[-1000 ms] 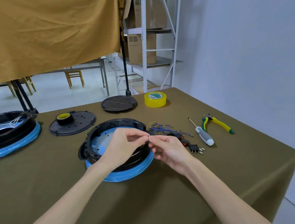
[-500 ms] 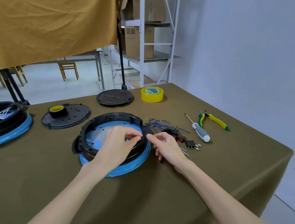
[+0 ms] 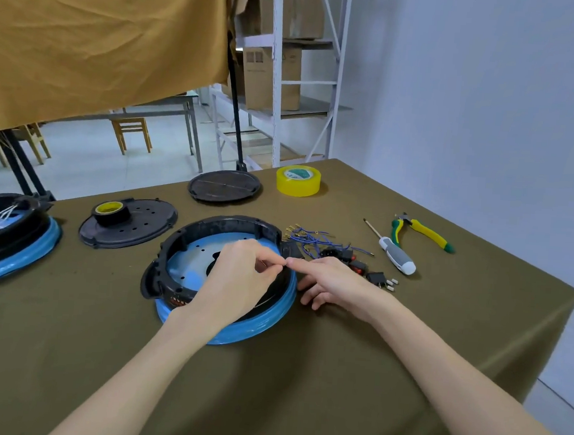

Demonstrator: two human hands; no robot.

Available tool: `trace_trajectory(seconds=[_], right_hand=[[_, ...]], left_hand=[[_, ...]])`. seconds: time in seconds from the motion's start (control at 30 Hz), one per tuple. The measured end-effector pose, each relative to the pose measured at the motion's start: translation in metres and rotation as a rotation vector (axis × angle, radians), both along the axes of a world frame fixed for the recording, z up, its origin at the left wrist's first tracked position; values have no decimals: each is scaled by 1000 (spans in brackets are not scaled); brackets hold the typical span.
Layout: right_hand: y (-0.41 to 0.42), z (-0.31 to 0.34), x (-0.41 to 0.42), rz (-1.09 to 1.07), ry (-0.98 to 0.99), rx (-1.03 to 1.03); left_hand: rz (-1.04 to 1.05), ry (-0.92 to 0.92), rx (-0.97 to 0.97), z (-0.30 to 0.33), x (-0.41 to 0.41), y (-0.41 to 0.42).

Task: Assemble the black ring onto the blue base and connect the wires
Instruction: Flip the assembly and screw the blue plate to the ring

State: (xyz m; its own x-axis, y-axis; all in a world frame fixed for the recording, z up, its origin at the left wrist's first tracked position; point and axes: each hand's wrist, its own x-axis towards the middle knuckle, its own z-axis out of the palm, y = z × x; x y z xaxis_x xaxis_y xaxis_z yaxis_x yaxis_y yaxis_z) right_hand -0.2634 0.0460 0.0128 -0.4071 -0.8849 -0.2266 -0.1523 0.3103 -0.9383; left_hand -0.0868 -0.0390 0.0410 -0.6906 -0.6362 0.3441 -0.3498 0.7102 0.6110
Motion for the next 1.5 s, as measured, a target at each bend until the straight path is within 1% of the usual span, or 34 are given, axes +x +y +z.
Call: trace_trajectory(seconds=[0.13,0.3,0.47,0.6,0.73,0.8,0.93,1.0,1.1,1.17,1.23,1.37,1.5], right_hand=[[-3,5,-7,71,-48,59],[-3,3,-7,103,-34,76],[-1,1,-5,103,-31,75],[2,1,1,81,1,68],[4,6,1,62,-32,86],[4,8,0,61,-61,101],[3,14,1,37,-106,136],[-1,17,2,19,-80,166],[-8,24,6,7,14,202],[-12,26,9,-2,33,215],[-15,27,12,-24,-17,220],[-16,29,15,-83,-199,227],[-17,37,15,-114,-351,269]], left_hand=[[-11,49,42,-9,2,-1],[-60,24,84,-10,9,-2],[-96,-13,68,-8,12,-1],[-99,-46,16,-6,14,1],[-49,48,9,-7,17,5],[-47,48,-17,-8,17,6],[-56,-14,-103,-11,20,8],[-61,-101,-137,-10,23,9],[-47,-280,-207,-9,25,10],[-19,-339,-258,-10,26,9],[-14,-323,-246,-13,26,8],[-48,-280,-153,-13,25,5],[-46,-288,-141,-13,26,5]])
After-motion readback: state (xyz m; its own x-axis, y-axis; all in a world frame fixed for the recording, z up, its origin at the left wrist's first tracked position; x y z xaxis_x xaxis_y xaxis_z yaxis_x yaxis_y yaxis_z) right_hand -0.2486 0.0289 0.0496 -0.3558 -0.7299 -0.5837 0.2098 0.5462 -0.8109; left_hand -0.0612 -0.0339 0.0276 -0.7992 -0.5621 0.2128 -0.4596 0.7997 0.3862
